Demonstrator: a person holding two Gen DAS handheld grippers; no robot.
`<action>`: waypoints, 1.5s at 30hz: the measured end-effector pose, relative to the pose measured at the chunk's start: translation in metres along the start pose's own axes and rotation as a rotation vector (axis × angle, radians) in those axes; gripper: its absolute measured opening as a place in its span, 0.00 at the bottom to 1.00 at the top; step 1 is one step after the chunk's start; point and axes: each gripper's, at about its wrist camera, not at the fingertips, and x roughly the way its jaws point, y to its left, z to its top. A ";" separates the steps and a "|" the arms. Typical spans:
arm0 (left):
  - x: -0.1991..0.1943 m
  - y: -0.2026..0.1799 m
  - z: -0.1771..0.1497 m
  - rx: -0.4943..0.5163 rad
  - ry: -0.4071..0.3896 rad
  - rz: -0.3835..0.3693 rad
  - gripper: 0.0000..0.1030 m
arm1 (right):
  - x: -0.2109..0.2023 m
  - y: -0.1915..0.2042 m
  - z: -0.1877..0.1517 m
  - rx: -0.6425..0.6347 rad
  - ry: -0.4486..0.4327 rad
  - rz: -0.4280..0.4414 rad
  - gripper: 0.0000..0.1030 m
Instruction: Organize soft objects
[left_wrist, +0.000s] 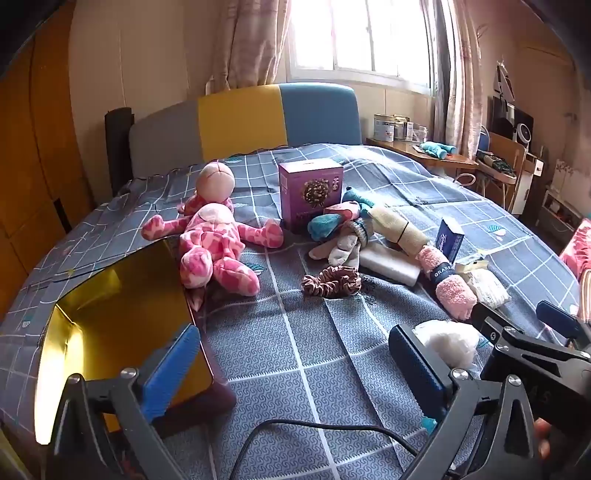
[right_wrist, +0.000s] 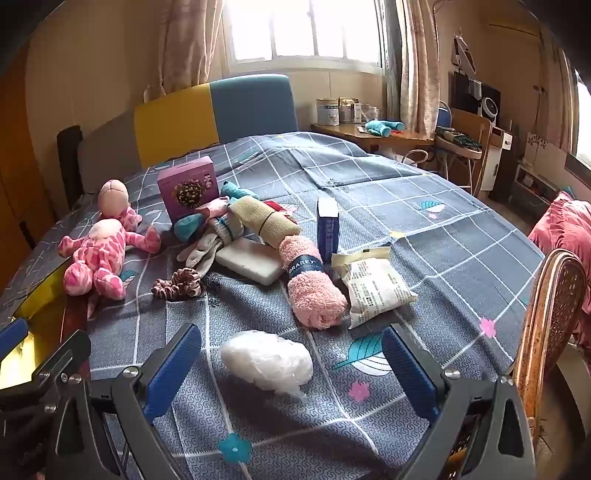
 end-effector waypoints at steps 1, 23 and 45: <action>-0.001 -0.002 0.000 0.019 -0.015 0.019 1.00 | 0.000 0.000 0.000 0.001 0.001 0.000 0.98; -0.008 0.009 -0.005 -0.003 0.008 0.050 1.00 | -0.001 0.006 -0.001 -0.014 -0.011 0.019 0.97; -0.012 0.013 -0.006 -0.018 0.016 0.052 1.00 | -0.002 0.007 0.003 -0.028 -0.018 0.024 0.97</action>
